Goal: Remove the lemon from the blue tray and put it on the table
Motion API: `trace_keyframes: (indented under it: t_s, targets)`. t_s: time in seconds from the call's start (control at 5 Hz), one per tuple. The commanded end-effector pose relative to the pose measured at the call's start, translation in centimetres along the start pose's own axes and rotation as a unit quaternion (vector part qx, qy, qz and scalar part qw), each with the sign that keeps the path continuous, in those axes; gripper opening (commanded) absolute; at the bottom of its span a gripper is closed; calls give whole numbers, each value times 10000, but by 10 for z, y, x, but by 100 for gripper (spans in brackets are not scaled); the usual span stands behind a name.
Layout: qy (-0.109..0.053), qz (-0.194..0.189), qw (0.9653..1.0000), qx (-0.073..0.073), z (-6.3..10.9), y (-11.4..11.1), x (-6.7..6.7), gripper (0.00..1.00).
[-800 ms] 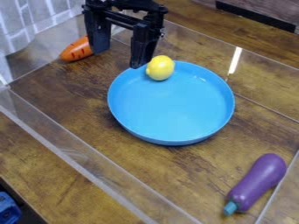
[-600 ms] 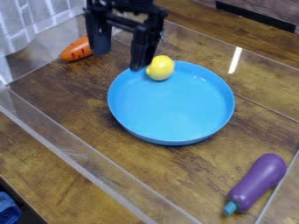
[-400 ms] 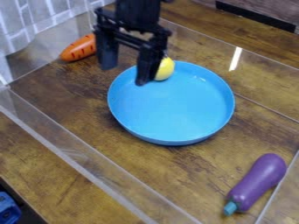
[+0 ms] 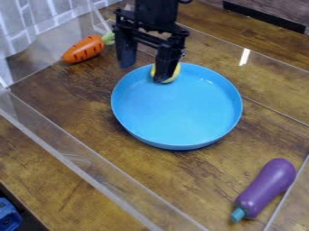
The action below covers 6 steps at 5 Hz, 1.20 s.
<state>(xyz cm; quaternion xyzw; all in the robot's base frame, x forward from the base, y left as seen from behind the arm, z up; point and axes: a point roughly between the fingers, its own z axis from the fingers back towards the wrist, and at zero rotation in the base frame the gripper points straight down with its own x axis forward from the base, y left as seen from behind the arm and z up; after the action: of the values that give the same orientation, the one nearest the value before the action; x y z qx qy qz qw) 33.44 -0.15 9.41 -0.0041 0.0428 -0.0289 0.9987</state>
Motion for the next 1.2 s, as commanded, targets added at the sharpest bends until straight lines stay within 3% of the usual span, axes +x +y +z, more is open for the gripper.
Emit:
trace_keyframes:
  t_s: [0.0,1.0]
  targets:
    - [-338,156,9993,49,17,11,12,100]
    - [-449,347,9984,81,2,28,46,100]
